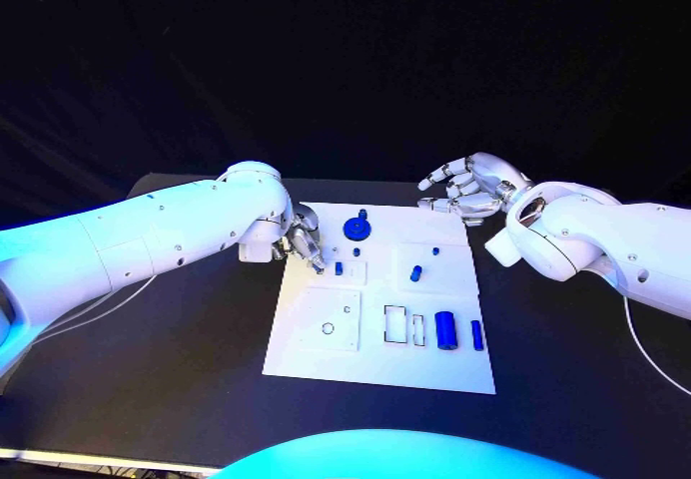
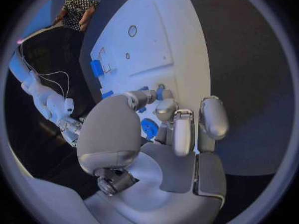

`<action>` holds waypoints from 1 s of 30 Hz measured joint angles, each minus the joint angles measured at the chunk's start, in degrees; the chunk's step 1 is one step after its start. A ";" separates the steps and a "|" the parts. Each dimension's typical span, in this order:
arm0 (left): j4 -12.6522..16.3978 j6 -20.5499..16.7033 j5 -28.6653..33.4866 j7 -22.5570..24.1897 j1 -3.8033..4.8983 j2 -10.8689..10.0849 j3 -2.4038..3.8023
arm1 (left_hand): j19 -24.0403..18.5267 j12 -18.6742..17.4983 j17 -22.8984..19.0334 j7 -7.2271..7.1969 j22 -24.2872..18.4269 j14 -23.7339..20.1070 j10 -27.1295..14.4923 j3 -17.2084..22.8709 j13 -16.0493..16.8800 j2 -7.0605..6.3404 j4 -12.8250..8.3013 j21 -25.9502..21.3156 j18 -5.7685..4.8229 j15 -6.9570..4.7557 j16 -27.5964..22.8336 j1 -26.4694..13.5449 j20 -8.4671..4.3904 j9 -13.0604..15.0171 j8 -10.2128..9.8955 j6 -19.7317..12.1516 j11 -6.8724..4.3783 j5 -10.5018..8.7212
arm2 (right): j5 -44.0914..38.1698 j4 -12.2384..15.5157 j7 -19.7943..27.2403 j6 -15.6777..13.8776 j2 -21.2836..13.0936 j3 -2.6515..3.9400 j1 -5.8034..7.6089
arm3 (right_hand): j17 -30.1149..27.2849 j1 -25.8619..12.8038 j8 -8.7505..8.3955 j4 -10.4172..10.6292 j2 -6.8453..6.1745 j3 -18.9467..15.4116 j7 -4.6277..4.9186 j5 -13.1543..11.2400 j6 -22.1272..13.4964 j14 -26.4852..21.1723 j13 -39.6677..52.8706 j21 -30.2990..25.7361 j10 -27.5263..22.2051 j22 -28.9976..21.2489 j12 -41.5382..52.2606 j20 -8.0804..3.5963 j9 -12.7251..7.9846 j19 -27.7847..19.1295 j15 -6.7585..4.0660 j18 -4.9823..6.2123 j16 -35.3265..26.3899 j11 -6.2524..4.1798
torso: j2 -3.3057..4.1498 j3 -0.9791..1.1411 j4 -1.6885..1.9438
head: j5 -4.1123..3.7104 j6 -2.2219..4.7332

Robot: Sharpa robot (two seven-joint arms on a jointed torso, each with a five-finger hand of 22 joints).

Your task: Assemble the parts on the task board

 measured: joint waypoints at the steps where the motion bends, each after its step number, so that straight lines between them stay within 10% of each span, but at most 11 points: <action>1: 0.02 0.04 0.03 0.00 0.00 0.00 0.00 | 0.00 0.00 0.00 0.00 0.00 0.00 0.00 0.00 0.00 0.00 0.00 0.00 0.00 0.00 0.00 0.00 0.00 0.00 0.05 0.00 0.00 0.00 | 0.00 0.00 0.00 0.00 0.00 0.00 0.00 | 0.00 0.00 0.00 0.00 0.00 0.00 0.00 0.00 0.00 0.00 0.00 0.00 0.00 0.00 0.00 0.00 0.00 0.00 0.00 0.00 0.00 0.00 | 0.00 0.00 0.00 | 0.00 -0.01; 30: 0.20 0.73 1.46 0.00 0.00 -0.07 -0.10 | 0.00 0.00 0.00 0.09 -0.02 0.00 0.00 -0.13 0.07 0.02 -0.18 0.00 0.00 0.00 0.00 0.02 0.00 0.05 0.20 0.10 0.00 0.11 | 0.00 0.04 0.00 0.03 -0.05 0.00 -0.01 | -0.02 0.00 0.00 0.00 0.00 0.00 0.00 0.00 0.00 0.00 0.00 0.00 0.00 0.00 0.00 0.00 0.00 0.00 0.00 0.00 0.00 0.00 | 0.02 -0.02 0.02 | 0.01 0.01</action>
